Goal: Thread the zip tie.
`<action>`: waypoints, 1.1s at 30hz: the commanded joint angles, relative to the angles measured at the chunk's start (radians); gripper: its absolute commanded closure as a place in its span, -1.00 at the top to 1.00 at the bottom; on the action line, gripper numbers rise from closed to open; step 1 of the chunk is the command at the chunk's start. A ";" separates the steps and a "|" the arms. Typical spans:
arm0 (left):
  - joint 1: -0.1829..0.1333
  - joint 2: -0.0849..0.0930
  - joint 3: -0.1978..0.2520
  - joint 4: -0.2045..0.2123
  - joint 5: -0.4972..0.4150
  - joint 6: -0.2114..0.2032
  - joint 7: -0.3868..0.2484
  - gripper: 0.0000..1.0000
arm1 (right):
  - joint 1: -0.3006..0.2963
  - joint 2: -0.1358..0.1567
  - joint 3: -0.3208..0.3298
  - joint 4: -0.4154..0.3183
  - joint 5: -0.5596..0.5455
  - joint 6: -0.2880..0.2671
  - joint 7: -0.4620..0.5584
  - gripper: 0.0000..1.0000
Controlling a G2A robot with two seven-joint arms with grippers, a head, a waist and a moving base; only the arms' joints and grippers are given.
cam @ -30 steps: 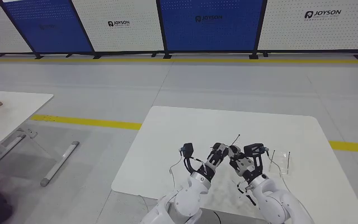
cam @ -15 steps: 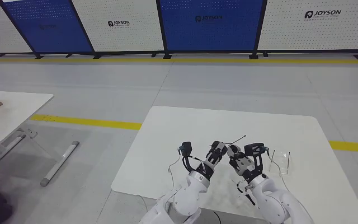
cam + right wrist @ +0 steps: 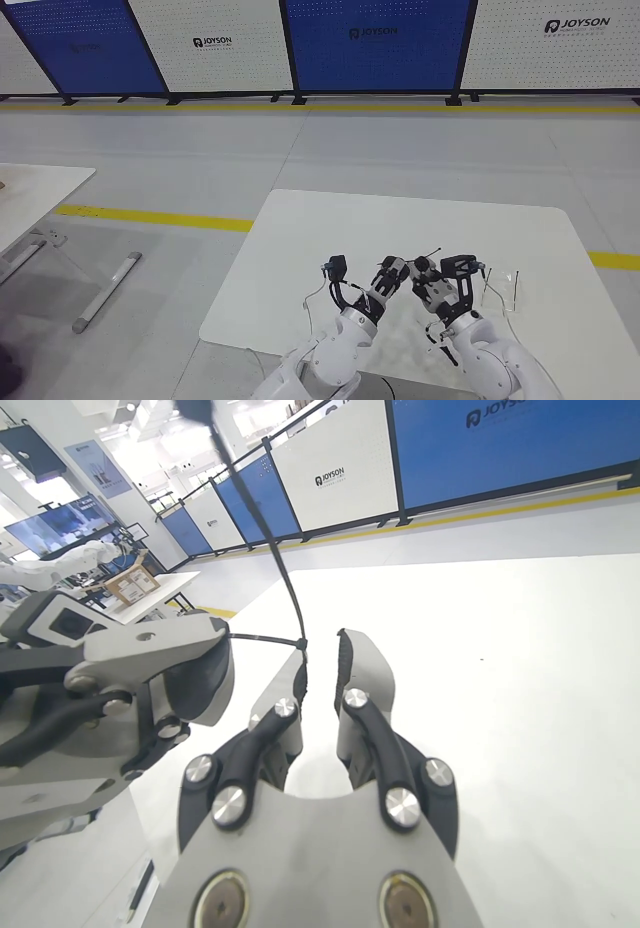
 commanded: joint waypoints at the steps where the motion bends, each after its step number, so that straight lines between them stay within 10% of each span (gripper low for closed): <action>1: 0.001 0.000 0.001 0.001 0.003 0.000 0.001 -1.00 | -0.002 0.000 0.001 -0.001 0.000 0.000 -0.003 -0.70; 33: 0.028 0.000 0.006 -0.026 0.023 -0.029 0.015 -1.00 | -0.016 0.001 -0.013 0.006 -0.024 -0.007 -0.005 -1.00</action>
